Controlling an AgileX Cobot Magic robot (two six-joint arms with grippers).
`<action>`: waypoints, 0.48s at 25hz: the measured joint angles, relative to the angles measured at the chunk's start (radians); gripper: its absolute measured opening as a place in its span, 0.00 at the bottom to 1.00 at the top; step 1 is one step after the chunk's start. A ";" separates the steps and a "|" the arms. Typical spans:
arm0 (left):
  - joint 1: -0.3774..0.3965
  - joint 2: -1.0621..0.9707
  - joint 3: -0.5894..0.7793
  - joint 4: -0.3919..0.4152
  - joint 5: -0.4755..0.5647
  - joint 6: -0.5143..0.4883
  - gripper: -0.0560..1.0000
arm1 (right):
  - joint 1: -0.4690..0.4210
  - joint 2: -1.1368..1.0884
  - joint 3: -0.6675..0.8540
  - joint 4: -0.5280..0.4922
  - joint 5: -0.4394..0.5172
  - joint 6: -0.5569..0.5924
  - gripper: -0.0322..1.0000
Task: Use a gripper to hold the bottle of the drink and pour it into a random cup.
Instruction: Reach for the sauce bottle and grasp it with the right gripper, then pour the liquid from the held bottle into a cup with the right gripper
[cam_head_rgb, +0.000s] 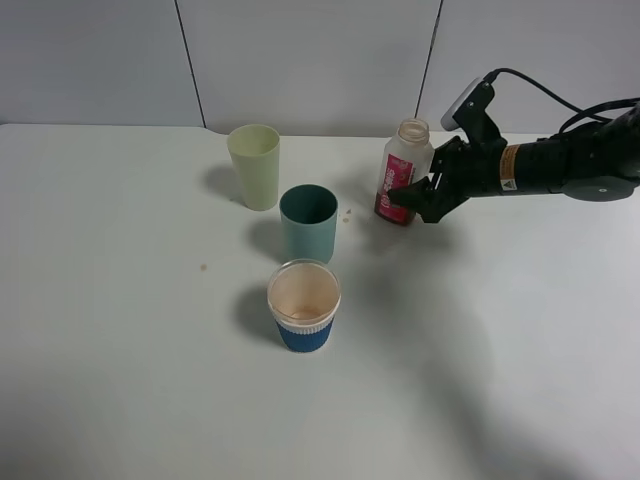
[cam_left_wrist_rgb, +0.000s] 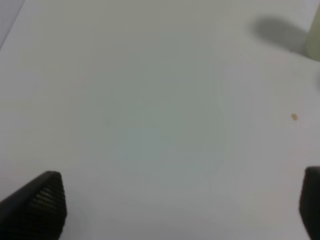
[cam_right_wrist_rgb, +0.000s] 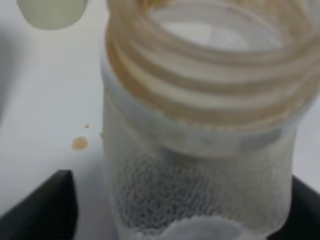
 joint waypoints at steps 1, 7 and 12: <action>0.000 0.000 0.000 0.000 0.000 0.000 0.93 | 0.000 0.000 0.000 0.002 0.000 0.001 0.53; 0.000 0.000 0.000 0.000 0.000 0.000 0.93 | 0.000 0.000 0.000 0.003 -0.001 0.069 0.38; 0.000 0.000 0.000 0.000 0.000 0.000 0.93 | 0.000 0.000 0.000 0.006 0.000 0.102 0.38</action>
